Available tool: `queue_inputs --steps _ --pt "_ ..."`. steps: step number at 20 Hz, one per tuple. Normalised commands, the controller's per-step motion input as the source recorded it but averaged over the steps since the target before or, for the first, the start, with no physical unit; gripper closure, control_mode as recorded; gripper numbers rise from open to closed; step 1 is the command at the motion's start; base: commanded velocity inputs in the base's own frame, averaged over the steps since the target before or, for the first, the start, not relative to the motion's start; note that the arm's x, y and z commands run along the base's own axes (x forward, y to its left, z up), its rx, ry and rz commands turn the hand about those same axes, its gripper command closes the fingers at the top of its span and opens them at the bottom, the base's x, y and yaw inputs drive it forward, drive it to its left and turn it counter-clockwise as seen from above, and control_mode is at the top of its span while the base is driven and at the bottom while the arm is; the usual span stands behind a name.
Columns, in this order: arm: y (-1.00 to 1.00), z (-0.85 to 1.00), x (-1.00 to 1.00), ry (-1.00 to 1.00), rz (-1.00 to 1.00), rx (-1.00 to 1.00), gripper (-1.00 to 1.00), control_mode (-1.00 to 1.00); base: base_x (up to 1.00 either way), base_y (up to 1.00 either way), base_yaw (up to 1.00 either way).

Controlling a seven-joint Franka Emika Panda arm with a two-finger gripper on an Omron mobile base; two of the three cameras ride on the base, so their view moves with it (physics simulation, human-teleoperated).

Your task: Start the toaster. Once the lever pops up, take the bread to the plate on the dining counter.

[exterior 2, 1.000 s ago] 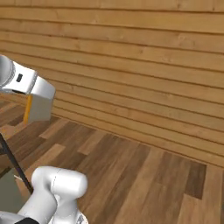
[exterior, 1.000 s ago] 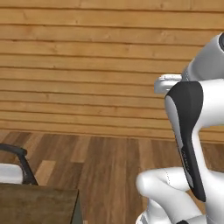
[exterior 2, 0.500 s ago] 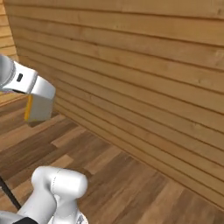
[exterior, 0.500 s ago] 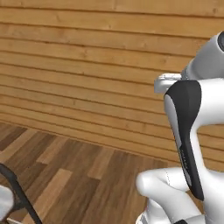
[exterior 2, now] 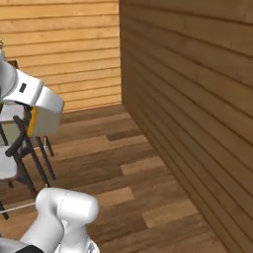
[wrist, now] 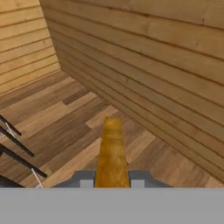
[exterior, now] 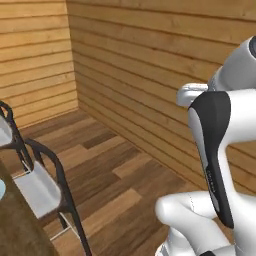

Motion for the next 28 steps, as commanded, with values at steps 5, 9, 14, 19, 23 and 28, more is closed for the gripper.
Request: queue_inputs --steps 5,9,14,19,23,28 --pt "0.00 0.00 0.00 0.00 0.00 0.00 1.00 1.00 0.73 -0.27 0.72" --pt "0.00 0.00 0.00 0.00 0.00 0.00 1.00 1.00 0.65 -0.52 0.60" --pt "0.00 0.00 0.00 0.00 0.00 0.00 1.00 1.00 0.52 -0.63 0.56" --pt "0.00 0.00 0.00 0.00 0.00 0.00 1.00 1.00 0.39 -0.57 0.60" --pt "0.00 0.00 0.00 0.00 0.00 0.00 1.00 1.00 0.24 -0.44 0.68" --pt "0.00 0.00 0.00 0.00 0.00 0.00 1.00 1.00 0.18 -0.39 0.71"
